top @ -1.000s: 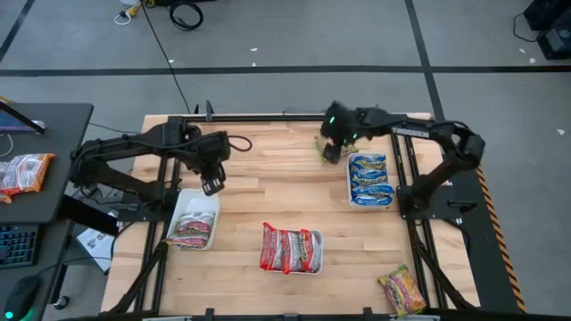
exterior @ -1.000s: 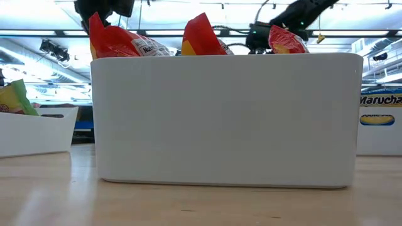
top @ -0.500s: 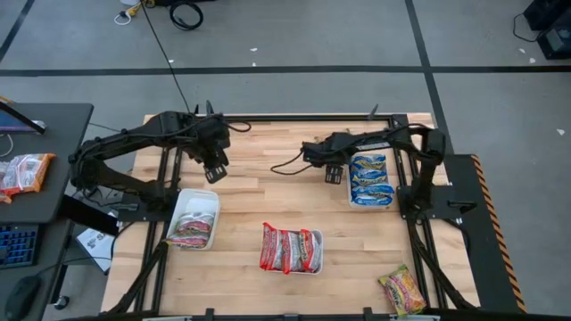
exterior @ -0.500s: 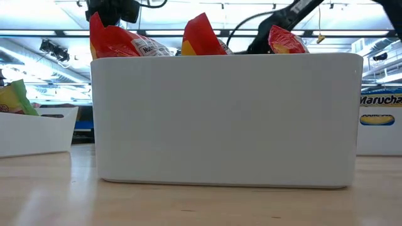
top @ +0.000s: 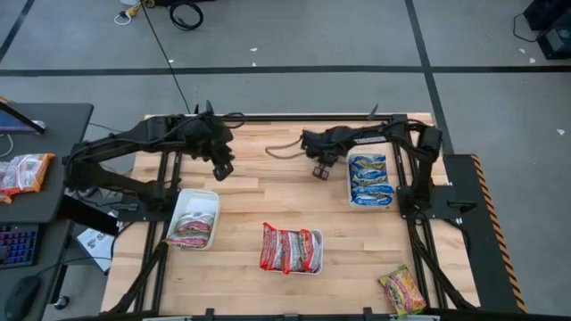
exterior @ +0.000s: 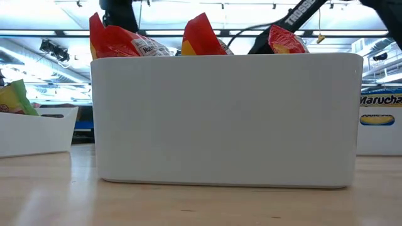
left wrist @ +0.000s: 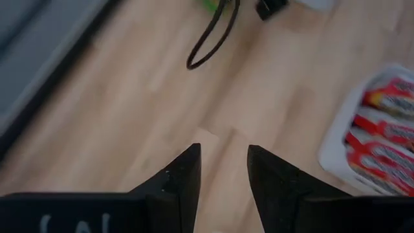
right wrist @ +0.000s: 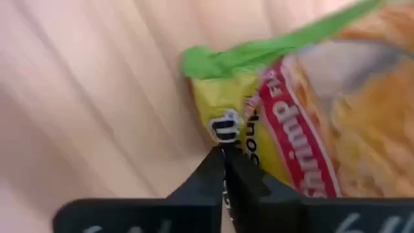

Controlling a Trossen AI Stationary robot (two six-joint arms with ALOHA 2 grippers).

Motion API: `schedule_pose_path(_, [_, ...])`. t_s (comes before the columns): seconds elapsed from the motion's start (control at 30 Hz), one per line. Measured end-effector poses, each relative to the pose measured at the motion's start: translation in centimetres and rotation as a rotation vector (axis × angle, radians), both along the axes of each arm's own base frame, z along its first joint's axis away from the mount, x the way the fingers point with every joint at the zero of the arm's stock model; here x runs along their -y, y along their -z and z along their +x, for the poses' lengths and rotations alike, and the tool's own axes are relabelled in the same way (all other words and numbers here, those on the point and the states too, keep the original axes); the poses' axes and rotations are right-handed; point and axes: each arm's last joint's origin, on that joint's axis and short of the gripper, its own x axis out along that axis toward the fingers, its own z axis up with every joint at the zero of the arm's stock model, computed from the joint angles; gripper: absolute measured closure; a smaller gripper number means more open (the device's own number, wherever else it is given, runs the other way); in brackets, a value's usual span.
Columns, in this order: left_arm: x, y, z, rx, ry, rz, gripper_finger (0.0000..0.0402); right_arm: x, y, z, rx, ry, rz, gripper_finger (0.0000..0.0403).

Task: Sort Maruchan noodles
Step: Put the top green noodle pack into the left white bin

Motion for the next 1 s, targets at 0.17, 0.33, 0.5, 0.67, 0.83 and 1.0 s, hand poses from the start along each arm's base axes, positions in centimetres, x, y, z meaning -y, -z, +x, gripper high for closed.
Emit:
schedule_pose_path(0.17, [0.1,-1.0,-1.2,0.039,-0.102,0.113,0.0269,0.6,-4.1,0.3,0.313,0.106,0.039,0.0396])
schedule_pose_path(0.33, [0.3,-2.0,-2.6,0.106,-0.161,0.115,0.0269,1.5,-9.7,-0.2,0.684,0.252,0.004,0.0397])
schedule_pose_path(0.5, [0.2,-2.4,-2.9,0.142,-0.238,0.139,0.0268,1.6,-15.3,-0.8,1.067,0.319,-0.05,0.0398])
schedule_pose_path(0.67, [-0.2,-2.6,-1.5,0.232,-0.29,0.13,0.0248,1.5,-17.4,-1.1,1.226,0.354,-0.047,0.0399])
schedule_pose_path(0.83, [-0.9,-2.1,1.9,0.321,-0.311,0.115,0.0188,1.1,-16.6,-0.4,1.216,0.386,0.011,0.04])
schedule_pose_path(1.0, [-0.6,0.9,6.4,0.253,-0.263,0.106,0.012,0.1,-15.4,0.9,1.196,0.384,0.086,0.04])
